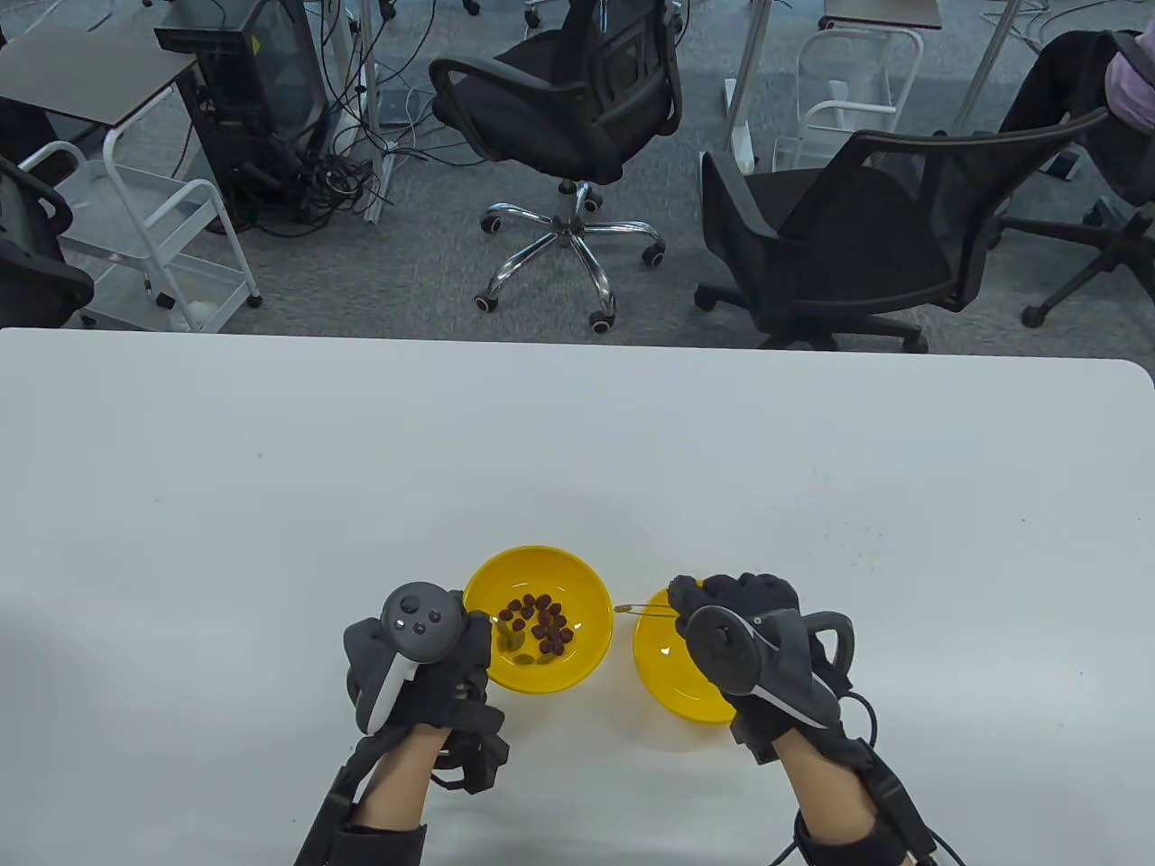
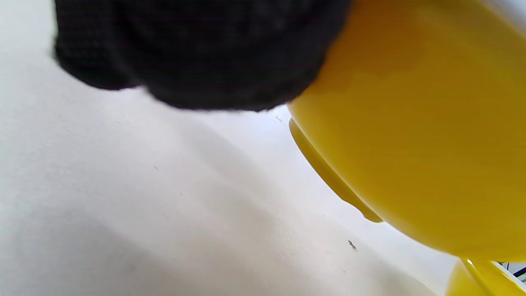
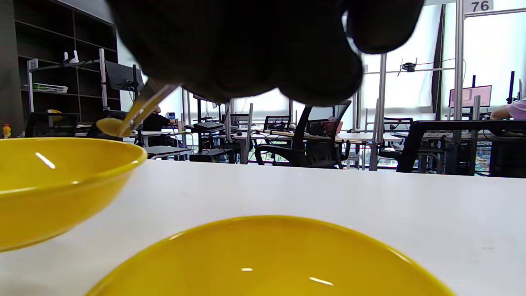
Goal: Pick raisins with tweezers into bowl
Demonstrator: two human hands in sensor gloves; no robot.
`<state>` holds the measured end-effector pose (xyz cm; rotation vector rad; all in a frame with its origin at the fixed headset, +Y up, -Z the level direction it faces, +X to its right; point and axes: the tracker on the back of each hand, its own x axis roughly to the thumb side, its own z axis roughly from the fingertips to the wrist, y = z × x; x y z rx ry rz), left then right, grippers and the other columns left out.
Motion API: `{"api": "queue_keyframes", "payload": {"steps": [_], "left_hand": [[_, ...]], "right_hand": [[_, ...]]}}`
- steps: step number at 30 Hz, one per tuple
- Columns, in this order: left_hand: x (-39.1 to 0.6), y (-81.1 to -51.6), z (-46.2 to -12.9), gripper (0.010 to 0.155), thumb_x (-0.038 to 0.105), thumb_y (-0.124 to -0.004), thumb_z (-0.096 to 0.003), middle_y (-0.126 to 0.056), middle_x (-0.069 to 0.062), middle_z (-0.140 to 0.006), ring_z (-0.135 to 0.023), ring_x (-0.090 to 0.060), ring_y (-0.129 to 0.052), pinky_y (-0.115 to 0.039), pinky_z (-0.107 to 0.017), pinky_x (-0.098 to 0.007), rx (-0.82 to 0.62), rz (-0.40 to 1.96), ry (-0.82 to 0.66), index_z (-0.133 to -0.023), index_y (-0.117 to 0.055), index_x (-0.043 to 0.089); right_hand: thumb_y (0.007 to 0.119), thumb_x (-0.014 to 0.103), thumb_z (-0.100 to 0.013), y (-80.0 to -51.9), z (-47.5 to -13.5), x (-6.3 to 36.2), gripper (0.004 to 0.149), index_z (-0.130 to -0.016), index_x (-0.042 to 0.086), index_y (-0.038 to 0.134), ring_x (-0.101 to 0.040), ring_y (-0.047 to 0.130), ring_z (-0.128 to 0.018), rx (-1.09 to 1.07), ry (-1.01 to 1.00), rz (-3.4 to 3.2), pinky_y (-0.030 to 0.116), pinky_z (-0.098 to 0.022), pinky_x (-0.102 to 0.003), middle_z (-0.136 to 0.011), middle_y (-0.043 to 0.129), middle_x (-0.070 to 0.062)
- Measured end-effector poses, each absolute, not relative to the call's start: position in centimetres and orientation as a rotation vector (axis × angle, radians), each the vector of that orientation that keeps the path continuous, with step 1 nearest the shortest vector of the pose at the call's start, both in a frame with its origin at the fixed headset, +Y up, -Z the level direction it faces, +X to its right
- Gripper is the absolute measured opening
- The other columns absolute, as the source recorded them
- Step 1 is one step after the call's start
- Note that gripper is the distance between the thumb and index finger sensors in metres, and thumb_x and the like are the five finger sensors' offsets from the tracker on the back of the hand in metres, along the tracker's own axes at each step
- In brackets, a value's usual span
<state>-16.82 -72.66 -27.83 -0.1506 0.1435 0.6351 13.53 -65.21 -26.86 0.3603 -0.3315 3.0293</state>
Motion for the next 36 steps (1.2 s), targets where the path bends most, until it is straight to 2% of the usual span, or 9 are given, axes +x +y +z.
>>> {"api": "queue_keyframes", "payload": {"steps": [13, 26, 36], "left_hand": [[-17.1, -72.6, -27.9, 0.052, 0.031, -0.059, -0.0556, -0.100, -0.003, -0.041, -0.008, -0.002, -0.100, -0.091, -0.029, -0.035, -0.146, 0.634, 0.147, -0.094, -0.061, -0.003], [-17.1, -72.6, -27.8, 0.052, 0.031, -0.059, -0.0556, -0.100, -0.003, -0.041, -0.008, -0.001, -0.100, -0.091, -0.029, -0.035, -0.148, 0.640, 0.146, -0.094, -0.061, -0.004], [-17.1, -72.6, -27.8, 0.052, 0.031, -0.059, -0.0556, -0.100, -0.003, -0.041, -0.008, -0.001, -0.100, -0.091, -0.029, -0.034, -0.148, 0.643, 0.143, -0.094, -0.061, -0.003]], "right_hand": [[0.084, 0.034, -0.038, -68.4, -27.9, 16.3, 0.047, -0.081, 0.020, 0.093, -0.018, 0.096, -0.049, 0.220, -0.180, 3.184, 0.068, -0.062, -0.054, -0.065, 0.093, -0.002], [0.084, 0.034, -0.038, -68.2, -27.9, 16.6, 0.047, -0.082, 0.020, 0.093, -0.019, 0.096, -0.049, 0.195, -0.198, 3.186, 0.068, -0.062, -0.054, -0.065, 0.093, -0.002], [0.083, 0.034, -0.039, -66.8, -27.3, 15.0, 0.048, -0.084, 0.019, 0.091, -0.018, 0.097, -0.050, 0.285, -0.292, 3.135, 0.068, -0.061, -0.054, -0.066, 0.092, -0.002]]}}
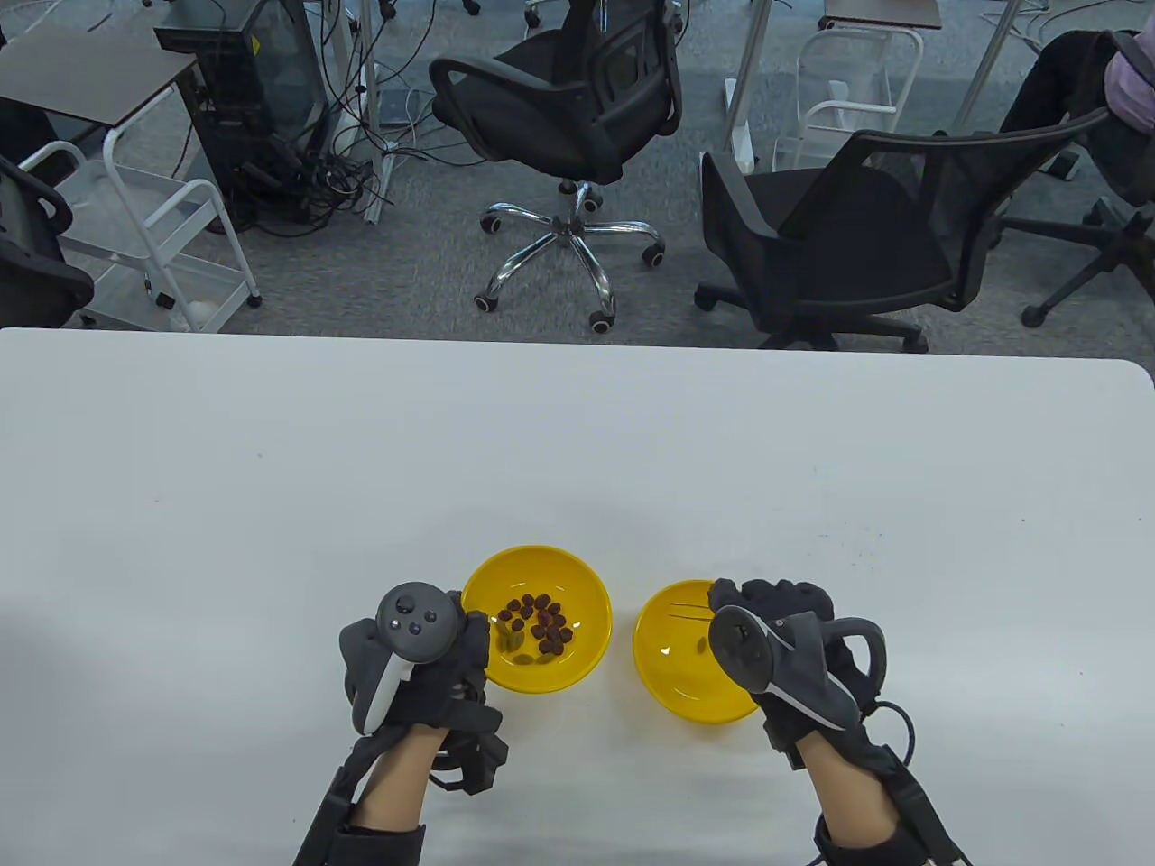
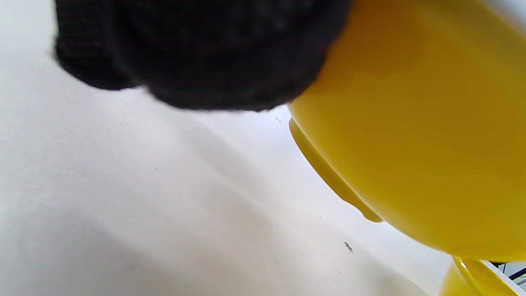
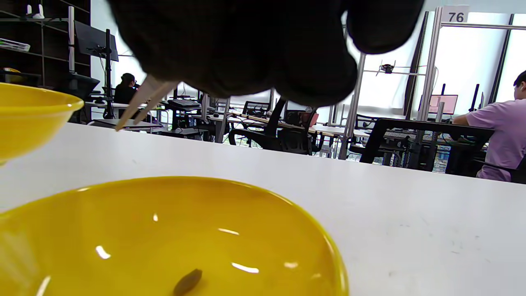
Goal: Pick raisins with tweezers into bowl
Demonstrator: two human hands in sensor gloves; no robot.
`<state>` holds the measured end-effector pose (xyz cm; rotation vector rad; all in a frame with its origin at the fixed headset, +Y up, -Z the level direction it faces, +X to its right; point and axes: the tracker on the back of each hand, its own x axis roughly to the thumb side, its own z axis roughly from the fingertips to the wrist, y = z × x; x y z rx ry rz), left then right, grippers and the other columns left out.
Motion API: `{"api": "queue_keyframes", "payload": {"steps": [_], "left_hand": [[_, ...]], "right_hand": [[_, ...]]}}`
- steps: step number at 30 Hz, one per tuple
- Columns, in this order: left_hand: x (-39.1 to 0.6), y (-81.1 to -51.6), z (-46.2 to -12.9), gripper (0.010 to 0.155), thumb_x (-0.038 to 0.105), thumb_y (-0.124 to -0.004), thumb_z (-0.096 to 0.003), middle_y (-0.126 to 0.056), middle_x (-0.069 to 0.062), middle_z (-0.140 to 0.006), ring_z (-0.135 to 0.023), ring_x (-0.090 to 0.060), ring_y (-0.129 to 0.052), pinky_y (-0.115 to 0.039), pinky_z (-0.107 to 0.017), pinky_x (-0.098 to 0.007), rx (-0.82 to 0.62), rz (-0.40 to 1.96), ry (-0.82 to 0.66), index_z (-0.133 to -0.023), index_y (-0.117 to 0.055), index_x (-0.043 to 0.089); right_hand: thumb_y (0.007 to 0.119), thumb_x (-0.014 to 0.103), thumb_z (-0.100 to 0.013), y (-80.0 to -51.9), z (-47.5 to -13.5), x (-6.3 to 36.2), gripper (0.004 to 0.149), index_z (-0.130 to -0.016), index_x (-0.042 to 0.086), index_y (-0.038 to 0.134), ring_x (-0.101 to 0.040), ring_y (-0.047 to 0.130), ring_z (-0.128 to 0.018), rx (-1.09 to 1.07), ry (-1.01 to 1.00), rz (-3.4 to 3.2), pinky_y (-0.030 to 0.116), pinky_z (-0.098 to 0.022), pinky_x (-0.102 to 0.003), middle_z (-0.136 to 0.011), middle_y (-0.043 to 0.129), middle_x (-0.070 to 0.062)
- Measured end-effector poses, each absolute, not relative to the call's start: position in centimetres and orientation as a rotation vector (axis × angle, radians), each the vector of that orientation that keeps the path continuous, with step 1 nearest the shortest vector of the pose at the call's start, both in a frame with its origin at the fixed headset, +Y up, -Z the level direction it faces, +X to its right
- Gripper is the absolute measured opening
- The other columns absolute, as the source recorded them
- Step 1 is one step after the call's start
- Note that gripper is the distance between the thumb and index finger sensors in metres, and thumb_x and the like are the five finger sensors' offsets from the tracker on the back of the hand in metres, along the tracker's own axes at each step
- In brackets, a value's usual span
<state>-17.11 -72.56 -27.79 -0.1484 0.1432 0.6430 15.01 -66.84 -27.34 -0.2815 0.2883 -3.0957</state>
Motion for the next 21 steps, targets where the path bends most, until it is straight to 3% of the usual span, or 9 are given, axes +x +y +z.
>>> {"api": "queue_keyframes", "payload": {"steps": [21], "left_hand": [[-17.1, -72.6, -27.8, 0.052, 0.031, -0.059, -0.0556, -0.100, -0.003, -0.041, -0.008, -0.001, -0.100, -0.091, -0.029, -0.034, -0.141, 0.656, 0.128, -0.094, -0.061, -0.003]], "right_hand": [[0.083, 0.035, -0.039, -66.1, -27.4, 7.3, 0.049, -0.084, 0.019, 0.091, -0.018, 0.098, -0.051, -0.580, 0.255, -3.100, 0.069, -0.061, -0.054, -0.067, 0.093, -0.002]]}}
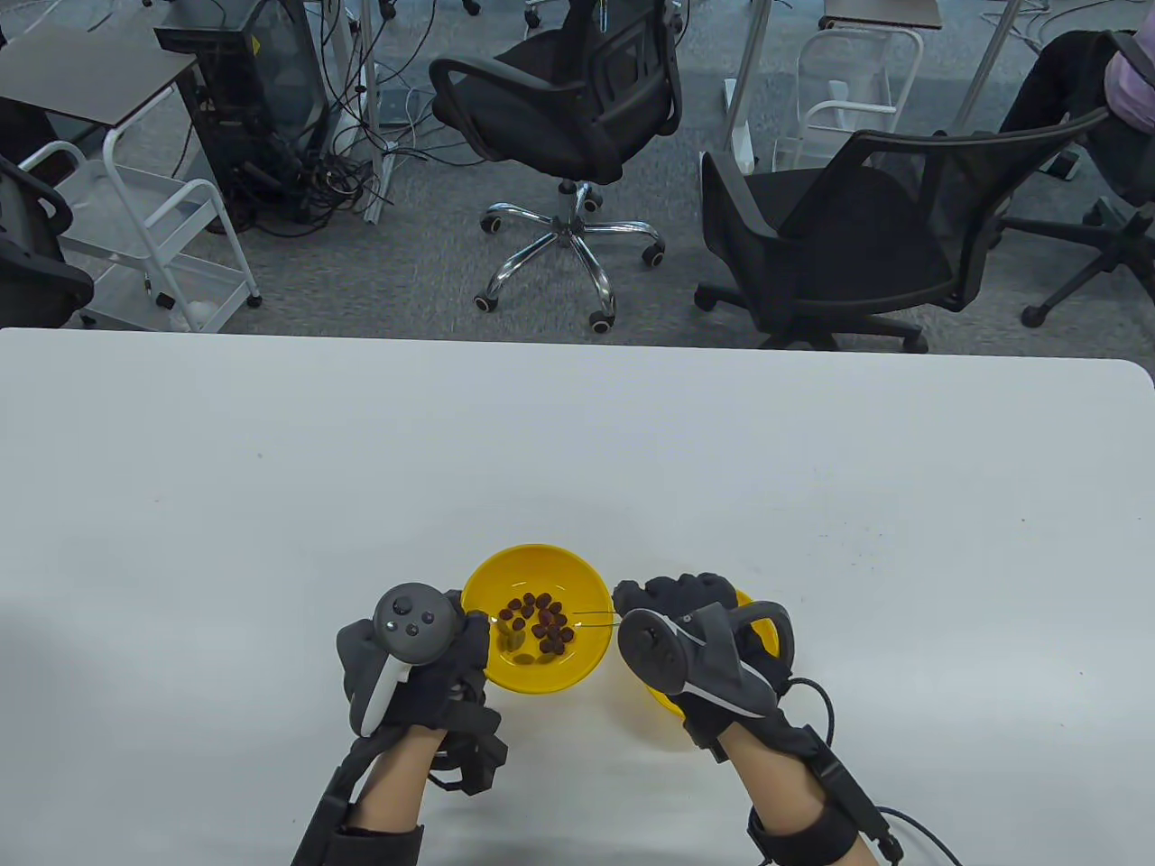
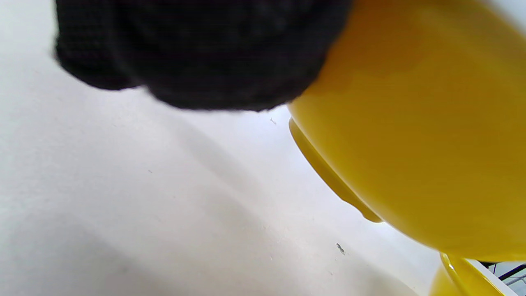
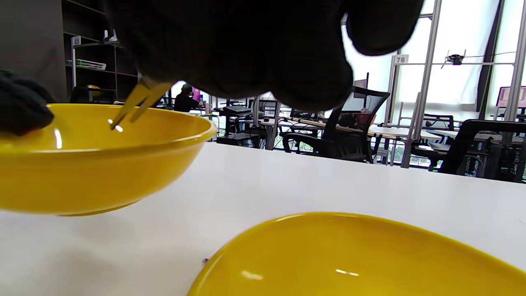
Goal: Pick raisins with tweezers into bowl
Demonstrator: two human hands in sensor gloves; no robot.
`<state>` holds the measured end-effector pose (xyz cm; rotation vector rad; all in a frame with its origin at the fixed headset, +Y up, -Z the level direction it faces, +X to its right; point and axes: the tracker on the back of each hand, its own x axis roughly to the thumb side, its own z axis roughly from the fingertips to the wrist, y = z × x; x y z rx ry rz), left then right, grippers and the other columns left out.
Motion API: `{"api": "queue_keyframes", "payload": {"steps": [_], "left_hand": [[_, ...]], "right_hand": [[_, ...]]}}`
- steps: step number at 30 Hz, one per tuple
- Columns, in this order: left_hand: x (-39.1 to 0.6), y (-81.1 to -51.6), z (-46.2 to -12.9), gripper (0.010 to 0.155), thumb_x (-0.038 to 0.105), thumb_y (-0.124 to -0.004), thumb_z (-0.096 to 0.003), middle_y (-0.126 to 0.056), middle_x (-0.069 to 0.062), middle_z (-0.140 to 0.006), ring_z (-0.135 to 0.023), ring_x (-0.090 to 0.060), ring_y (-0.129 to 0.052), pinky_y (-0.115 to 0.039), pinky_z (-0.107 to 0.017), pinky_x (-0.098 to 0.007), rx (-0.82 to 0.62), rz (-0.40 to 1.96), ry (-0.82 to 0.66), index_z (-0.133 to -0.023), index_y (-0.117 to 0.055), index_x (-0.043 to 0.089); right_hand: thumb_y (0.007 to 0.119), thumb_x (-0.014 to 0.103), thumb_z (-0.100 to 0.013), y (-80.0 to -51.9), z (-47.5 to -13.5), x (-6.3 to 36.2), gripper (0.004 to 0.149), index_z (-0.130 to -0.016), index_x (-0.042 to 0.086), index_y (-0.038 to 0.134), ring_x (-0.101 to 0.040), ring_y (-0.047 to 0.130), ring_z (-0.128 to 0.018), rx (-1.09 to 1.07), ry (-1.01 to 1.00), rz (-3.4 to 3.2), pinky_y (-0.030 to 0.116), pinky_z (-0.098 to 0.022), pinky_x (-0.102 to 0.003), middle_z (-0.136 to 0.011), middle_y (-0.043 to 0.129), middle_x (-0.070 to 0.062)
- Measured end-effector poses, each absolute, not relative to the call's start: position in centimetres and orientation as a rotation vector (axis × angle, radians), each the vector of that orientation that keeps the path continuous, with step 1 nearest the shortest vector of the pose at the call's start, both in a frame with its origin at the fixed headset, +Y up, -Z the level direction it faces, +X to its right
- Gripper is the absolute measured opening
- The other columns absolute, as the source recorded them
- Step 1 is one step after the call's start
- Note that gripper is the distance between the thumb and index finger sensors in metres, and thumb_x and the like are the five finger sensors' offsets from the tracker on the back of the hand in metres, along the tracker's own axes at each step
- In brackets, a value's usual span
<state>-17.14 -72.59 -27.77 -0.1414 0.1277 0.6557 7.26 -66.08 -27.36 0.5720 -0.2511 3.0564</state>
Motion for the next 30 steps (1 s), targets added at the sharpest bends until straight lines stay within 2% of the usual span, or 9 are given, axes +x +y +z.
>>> {"api": "queue_keyframes", "payload": {"steps": [12, 30], "left_hand": [[-17.1, -72.6, -27.7, 0.052, 0.031, -0.059, -0.0556, -0.100, -0.003, -0.041, -0.008, -0.002, -0.100, -0.091, -0.029, -0.035, -0.136, 0.654, 0.116, -0.094, -0.061, -0.003], [-16.9, -72.7, -27.7, 0.052, 0.031, -0.059, -0.0557, -0.100, -0.003, -0.041, -0.008, -0.002, -0.100, -0.091, -0.030, -0.035, -0.130, 0.653, 0.093, -0.094, -0.061, -0.003]], "right_hand": [[0.083, 0.036, -0.038, -67.1, -26.7, 4.4, 0.048, -0.083, 0.021, 0.092, -0.017, 0.098, -0.051, 0.730, -0.200, 3.133, 0.069, -0.062, -0.054, -0.066, 0.093, -0.001], [0.083, 0.036, -0.038, -67.5, -26.6, 2.3, 0.048, -0.082, 0.020, 0.092, -0.017, 0.097, -0.049, 0.787, -0.172, 3.159, 0.069, -0.061, -0.054, -0.064, 0.093, -0.001]]}}
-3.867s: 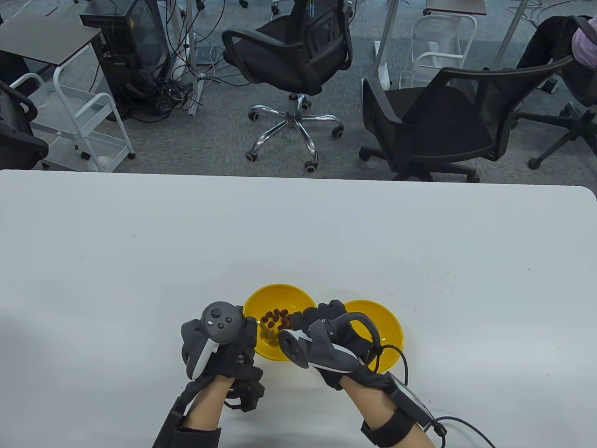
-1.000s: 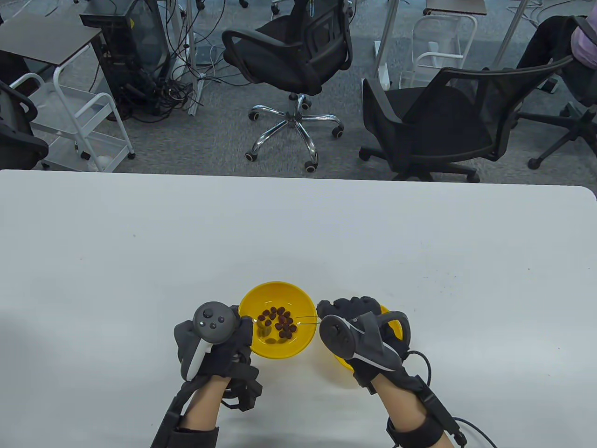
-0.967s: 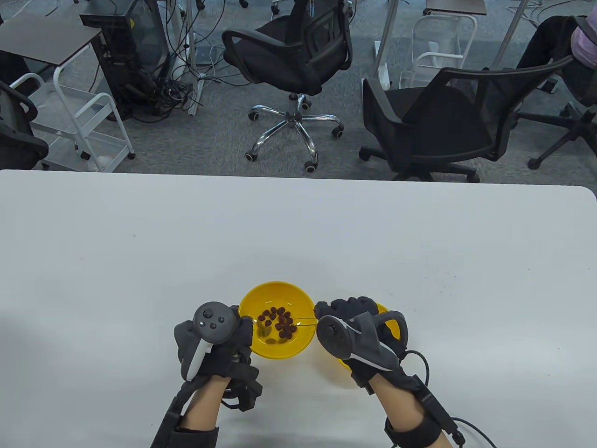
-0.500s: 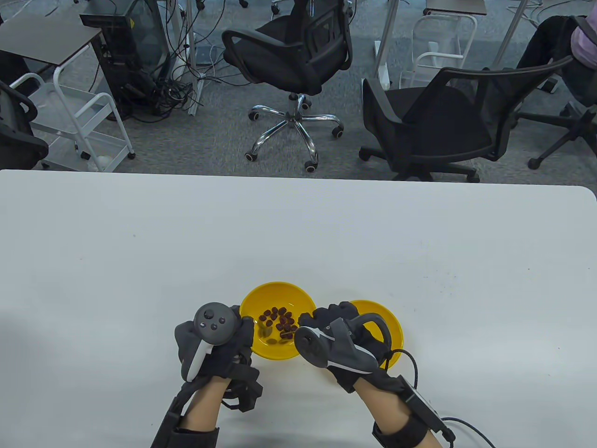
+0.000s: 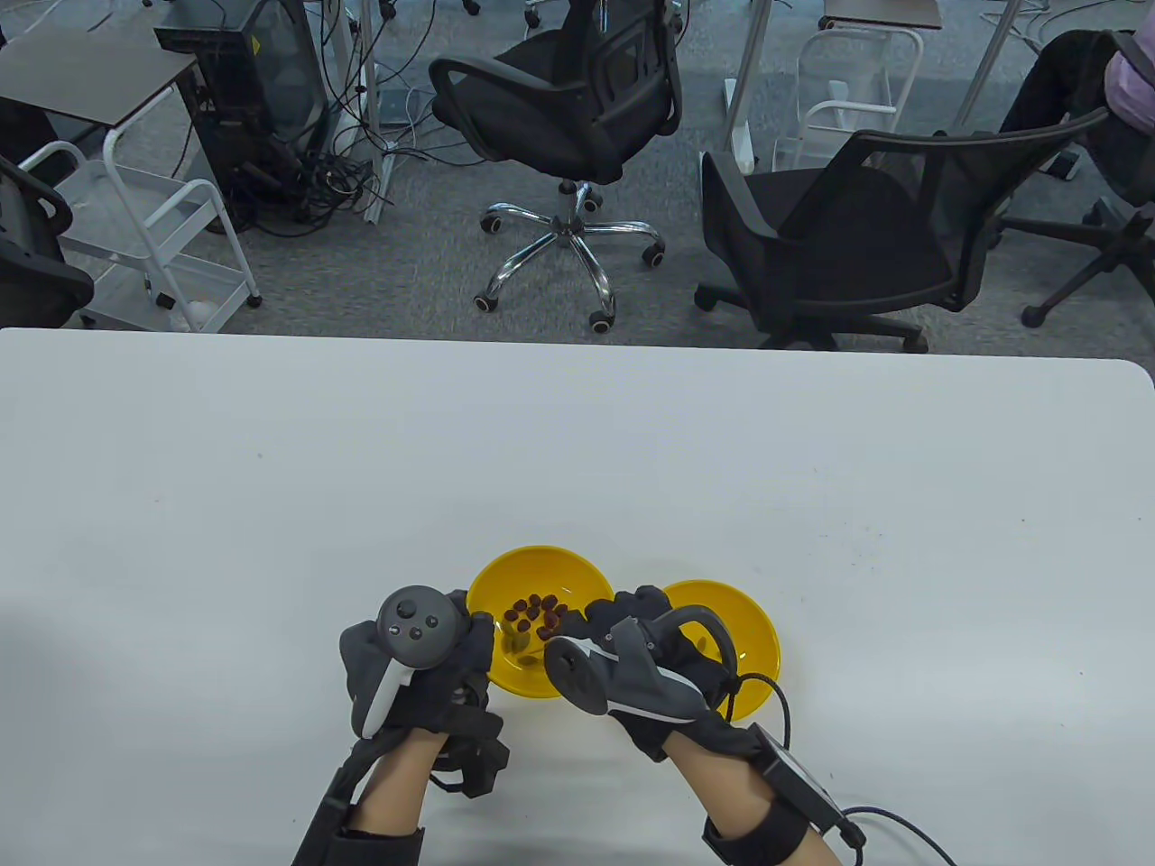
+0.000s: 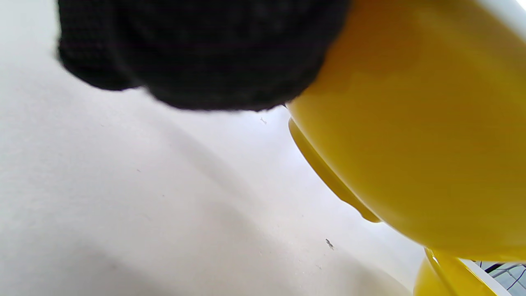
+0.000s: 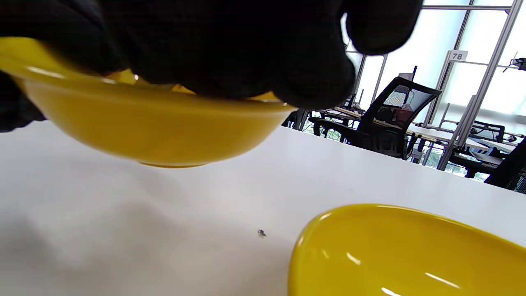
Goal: Pick raisins with tweezers into bowl
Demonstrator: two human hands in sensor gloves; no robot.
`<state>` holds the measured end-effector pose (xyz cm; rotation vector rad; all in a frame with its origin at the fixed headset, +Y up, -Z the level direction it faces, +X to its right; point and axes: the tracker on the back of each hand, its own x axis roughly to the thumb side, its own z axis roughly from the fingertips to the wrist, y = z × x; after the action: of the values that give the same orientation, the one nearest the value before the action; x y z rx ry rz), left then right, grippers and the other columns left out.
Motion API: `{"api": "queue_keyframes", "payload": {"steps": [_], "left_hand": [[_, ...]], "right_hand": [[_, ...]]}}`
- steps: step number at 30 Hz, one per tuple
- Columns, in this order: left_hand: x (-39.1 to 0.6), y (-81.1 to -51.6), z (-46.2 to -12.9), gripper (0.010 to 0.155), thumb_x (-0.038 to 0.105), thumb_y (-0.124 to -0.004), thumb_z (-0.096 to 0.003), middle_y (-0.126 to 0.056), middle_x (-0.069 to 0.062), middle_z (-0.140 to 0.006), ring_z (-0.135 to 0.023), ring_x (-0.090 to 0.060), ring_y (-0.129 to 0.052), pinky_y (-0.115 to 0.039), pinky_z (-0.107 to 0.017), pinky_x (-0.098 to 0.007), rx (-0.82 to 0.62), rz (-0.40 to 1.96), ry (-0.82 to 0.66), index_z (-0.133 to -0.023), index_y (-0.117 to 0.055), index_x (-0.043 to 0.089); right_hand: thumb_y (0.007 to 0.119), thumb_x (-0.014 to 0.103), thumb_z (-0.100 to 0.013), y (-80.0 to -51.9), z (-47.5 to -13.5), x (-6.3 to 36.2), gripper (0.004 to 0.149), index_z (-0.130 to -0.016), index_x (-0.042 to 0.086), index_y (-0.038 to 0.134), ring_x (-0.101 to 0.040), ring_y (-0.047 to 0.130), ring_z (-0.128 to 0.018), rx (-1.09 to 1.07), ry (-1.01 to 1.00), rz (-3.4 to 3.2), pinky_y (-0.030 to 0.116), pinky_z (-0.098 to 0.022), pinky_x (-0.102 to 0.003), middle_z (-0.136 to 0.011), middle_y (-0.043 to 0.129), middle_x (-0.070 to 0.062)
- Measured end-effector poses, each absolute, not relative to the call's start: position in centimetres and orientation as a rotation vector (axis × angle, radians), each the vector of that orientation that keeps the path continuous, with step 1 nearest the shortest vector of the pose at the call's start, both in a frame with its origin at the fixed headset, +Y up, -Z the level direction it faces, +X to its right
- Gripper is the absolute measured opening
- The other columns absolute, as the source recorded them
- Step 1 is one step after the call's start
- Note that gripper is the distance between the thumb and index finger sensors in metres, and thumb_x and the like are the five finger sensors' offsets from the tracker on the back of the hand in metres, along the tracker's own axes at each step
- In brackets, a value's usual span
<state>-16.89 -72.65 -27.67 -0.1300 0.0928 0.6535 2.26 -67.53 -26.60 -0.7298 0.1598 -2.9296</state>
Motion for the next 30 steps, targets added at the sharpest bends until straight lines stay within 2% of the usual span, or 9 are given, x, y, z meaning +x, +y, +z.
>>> {"api": "queue_keyframes", "payload": {"steps": [8, 13, 22, 30], "left_hand": [[-16.9, -72.6, -27.6, 0.052, 0.031, -0.059, -0.0557, -0.100, -0.003, -0.041, -0.008, -0.002, -0.100, -0.091, -0.030, -0.035, -0.129, 0.658, 0.093, -0.094, -0.061, -0.003], [-17.0, -72.6, -27.6, 0.052, 0.031, -0.059, -0.0556, -0.100, -0.003, -0.041, -0.008, -0.002, -0.100, -0.091, -0.030, -0.035, -0.128, 0.659, 0.098, -0.094, -0.061, -0.003], [-17.1, -72.5, -27.6, 0.052, 0.031, -0.059, -0.0556, -0.100, -0.003, -0.041, -0.008, -0.002, -0.100, -0.091, -0.030, -0.035, -0.121, 0.657, 0.113, -0.094, -0.061, -0.003], [-17.2, -72.4, -27.7, 0.052, 0.031, -0.059, -0.0557, -0.100, -0.003, -0.041, -0.008, -0.002, -0.100, -0.091, -0.030, -0.035, -0.122, 0.654, 0.118, -0.094, -0.061, -0.003]], "right_hand": [[0.083, 0.036, -0.038, -67.3, -26.6, 2.3, 0.047, -0.081, 0.020, 0.093, -0.017, 0.097, -0.048, -0.714, 0.197, -2.925, 0.069, -0.061, -0.054, -0.063, 0.093, -0.001], [0.083, 0.036, -0.038, -66.6, -26.4, 3.7, 0.047, -0.081, 0.020, 0.093, -0.017, 0.097, -0.048, -0.687, 0.234, -2.972, 0.068, -0.061, -0.054, -0.063, 0.093, -0.001], [0.084, 0.035, -0.038, -65.3, -26.6, 10.1, 0.047, -0.081, 0.019, 0.094, -0.018, 0.097, -0.048, -0.490, 0.278, -3.133, 0.068, -0.061, -0.055, -0.063, 0.093, -0.002], [0.084, 0.034, -0.038, -67.3, -27.7, 15.2, 0.047, -0.081, 0.018, 0.094, -0.018, 0.097, -0.048, -0.243, 0.156, -3.109, 0.068, -0.061, -0.055, -0.063, 0.093, -0.002]]}}
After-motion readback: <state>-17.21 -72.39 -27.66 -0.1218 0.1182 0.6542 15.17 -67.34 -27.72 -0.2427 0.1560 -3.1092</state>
